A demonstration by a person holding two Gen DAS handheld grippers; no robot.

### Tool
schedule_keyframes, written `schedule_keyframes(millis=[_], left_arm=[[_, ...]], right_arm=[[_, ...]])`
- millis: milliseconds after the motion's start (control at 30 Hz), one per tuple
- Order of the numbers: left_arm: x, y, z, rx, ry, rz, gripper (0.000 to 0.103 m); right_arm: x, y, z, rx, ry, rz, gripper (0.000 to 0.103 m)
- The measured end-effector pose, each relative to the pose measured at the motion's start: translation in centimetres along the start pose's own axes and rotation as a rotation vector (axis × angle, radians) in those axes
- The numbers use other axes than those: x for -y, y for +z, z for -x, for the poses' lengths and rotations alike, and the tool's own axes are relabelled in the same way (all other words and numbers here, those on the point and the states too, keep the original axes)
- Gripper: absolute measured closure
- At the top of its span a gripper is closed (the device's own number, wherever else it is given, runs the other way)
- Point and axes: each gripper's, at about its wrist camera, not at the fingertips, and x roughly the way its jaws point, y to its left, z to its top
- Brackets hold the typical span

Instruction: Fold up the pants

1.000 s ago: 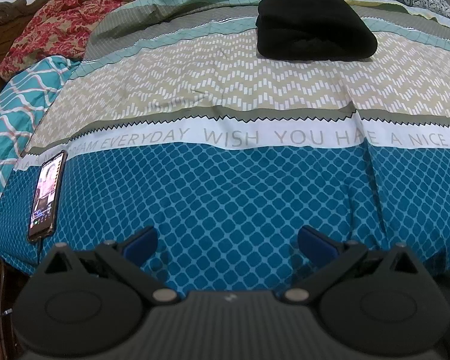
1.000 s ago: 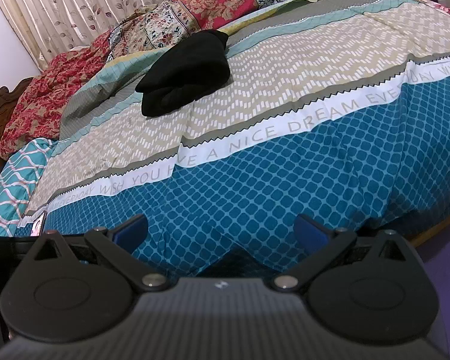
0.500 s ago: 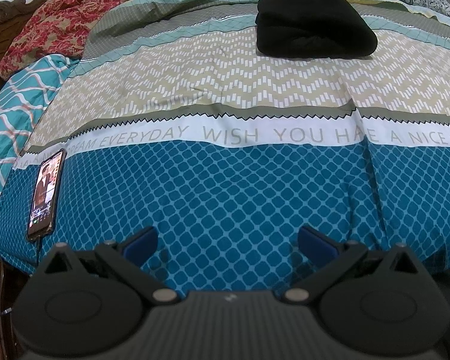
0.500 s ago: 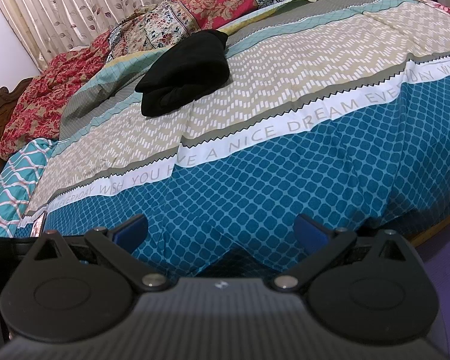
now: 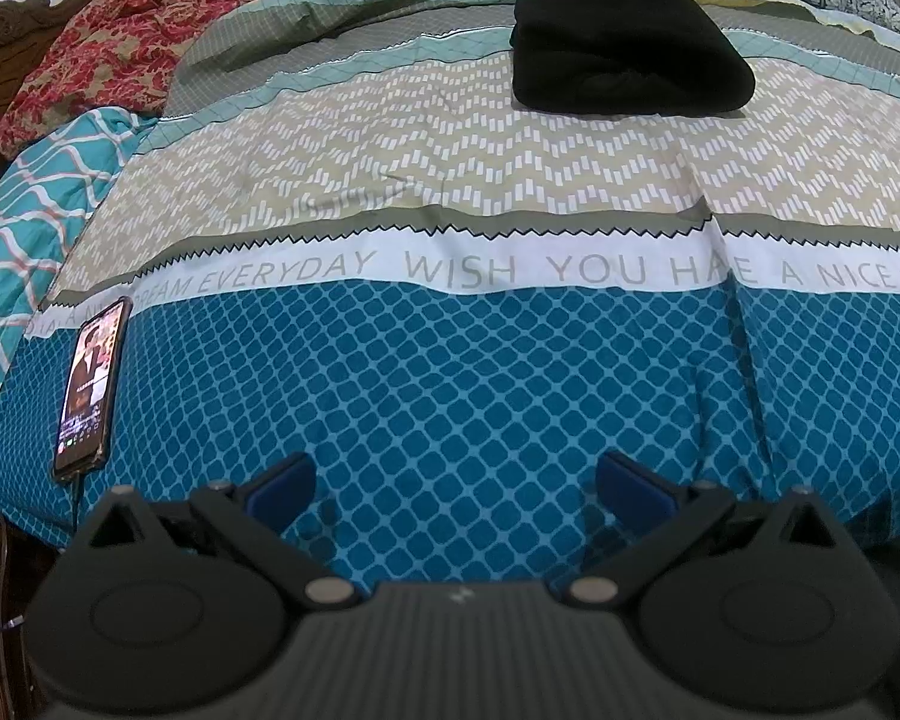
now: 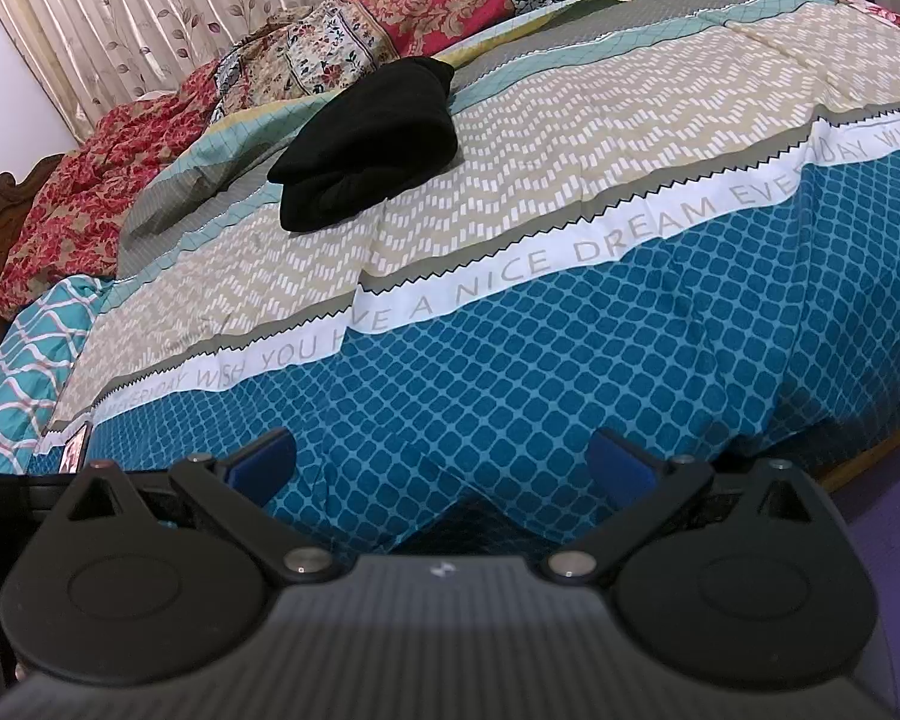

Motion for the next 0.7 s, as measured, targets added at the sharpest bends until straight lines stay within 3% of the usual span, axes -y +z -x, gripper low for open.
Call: schedule_keyframes(millis=[700], left_arm=[[0.01,-0.07,-0.17,-0.008,0.000,0.000,0.000]], right_arm=[[0.19,-0.07,-0.17,-0.007,-0.001,-0.007,0.000]])
